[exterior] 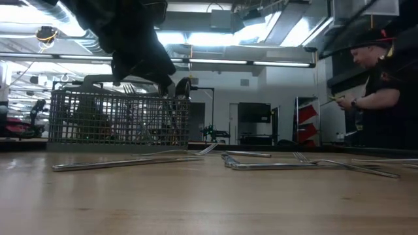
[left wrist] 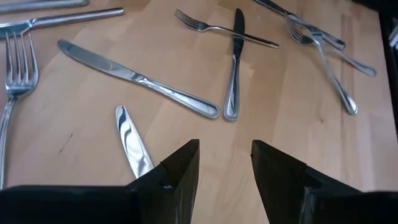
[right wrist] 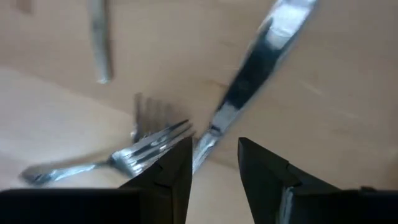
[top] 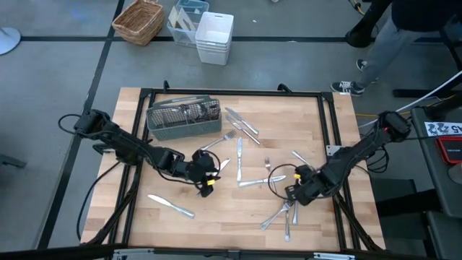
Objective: Sort silverware
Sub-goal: Put the silver table knife into the silverware rack
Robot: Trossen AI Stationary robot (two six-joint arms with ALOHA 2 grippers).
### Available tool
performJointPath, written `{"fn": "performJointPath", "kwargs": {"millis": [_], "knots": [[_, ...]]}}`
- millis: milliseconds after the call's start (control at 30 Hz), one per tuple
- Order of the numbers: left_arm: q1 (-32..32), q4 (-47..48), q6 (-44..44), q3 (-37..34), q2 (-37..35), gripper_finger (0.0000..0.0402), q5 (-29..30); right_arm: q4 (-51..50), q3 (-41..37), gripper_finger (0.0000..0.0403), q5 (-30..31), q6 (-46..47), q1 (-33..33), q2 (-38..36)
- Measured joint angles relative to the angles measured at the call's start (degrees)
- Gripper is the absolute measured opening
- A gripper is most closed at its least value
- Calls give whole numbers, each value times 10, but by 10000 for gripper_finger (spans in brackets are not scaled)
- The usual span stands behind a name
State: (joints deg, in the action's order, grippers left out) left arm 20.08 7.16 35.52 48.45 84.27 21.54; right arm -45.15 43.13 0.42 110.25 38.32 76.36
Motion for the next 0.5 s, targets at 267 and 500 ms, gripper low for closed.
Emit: {"fn": "performJointPath", "kwargs": {"millis": [267, 500], "knots": [[0, 0, -29, 0, 0, 138, 0, 42, 0, 131, 1, 54, 27, 55], [0, 0, -34, 0, 0, 138, 0, 50, 0, 131, 2, 57, 25, 81]]}}
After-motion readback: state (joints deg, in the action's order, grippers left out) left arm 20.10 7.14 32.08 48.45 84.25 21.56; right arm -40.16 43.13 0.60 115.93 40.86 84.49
